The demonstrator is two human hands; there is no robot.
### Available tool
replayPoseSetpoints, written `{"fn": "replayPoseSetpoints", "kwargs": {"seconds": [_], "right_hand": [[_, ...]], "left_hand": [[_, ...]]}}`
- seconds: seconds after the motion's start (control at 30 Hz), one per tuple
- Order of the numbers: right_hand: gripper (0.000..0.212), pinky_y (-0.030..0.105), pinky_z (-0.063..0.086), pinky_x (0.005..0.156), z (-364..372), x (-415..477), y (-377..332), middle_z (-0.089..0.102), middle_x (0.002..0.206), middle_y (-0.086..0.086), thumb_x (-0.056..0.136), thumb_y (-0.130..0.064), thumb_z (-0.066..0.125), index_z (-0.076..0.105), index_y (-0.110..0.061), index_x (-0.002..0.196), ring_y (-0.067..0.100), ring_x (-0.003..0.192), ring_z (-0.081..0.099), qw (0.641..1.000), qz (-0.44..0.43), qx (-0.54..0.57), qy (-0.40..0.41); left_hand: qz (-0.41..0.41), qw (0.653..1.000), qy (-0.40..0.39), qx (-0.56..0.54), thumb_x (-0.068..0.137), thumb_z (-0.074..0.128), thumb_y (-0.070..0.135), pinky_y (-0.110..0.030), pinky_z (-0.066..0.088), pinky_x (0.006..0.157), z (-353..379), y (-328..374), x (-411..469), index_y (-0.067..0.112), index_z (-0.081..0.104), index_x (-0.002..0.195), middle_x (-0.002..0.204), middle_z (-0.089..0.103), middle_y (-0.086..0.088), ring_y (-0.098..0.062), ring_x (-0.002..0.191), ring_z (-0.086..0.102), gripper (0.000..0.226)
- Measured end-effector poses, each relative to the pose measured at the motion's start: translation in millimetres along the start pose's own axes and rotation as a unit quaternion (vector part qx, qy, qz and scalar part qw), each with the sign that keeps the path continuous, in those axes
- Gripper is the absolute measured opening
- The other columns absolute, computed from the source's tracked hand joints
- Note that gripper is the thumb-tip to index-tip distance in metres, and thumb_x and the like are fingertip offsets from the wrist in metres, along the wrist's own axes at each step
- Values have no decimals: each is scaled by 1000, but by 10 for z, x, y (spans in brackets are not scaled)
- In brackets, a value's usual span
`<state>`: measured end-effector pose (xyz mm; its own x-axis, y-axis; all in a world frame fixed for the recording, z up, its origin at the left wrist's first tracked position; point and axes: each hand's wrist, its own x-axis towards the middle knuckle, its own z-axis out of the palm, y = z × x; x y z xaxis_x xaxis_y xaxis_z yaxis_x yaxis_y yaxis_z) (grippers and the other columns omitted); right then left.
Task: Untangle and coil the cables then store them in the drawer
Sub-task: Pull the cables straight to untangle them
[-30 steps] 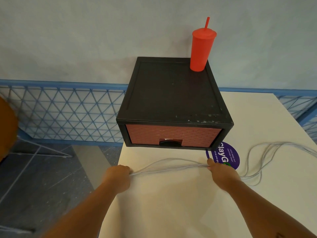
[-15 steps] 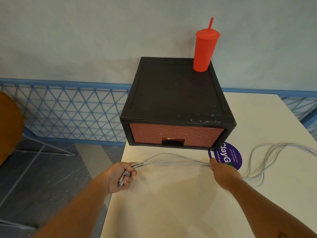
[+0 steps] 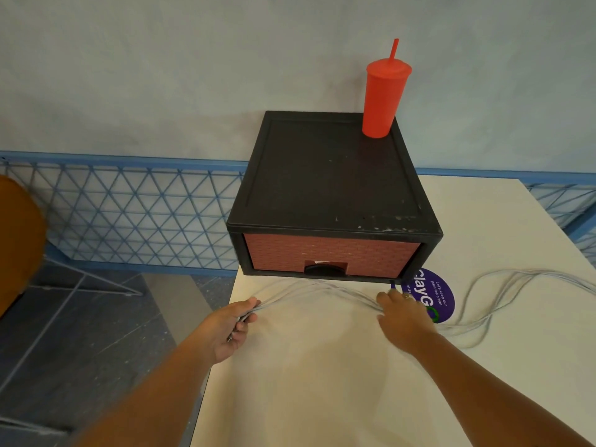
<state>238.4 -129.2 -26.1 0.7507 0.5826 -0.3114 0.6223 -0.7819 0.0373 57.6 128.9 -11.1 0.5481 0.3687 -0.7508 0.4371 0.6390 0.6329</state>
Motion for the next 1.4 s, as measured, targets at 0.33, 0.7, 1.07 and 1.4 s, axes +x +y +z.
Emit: {"fn": "replayPoseSetpoints", "kwargs": {"seconds": [0.33,0.7,1.07,1.4], "right_hand": [[70,44,12,117,-631,-116,-1181,11,157,-3,90,-32,52,9,-31,146,23,145,6,965,-192,158,85],[12,27,45,80,-1004,-141,-1362,61,108,2,88,-24,59,57,-19,98,15,89,52,949,-212,235,15],[11,34,49,81,-1012,-239,-1427,62,102,-2,89,-22,53,63,-23,94,16,92,55,921,-272,278,-6],[21,33,42,66,-1060,-311,-1510,49,115,6,96,-21,40,48,-13,113,19,80,48,930,-355,85,47]], "left_hand": [[112,987,-9,111,83,67,12,-14,28,35,267,97,-252,9,60,75,61,62,-4,-5,39,38,11],[144,984,-52,92,74,69,-8,-16,29,35,139,116,-426,16,48,77,54,56,-2,-8,39,43,32],[18,984,-175,10,75,51,56,-12,29,31,145,162,-554,8,60,85,73,62,-12,-9,38,42,50],[-26,987,-151,-46,77,46,68,-11,29,31,228,225,-580,7,57,70,59,50,-6,-13,38,42,62]]}}
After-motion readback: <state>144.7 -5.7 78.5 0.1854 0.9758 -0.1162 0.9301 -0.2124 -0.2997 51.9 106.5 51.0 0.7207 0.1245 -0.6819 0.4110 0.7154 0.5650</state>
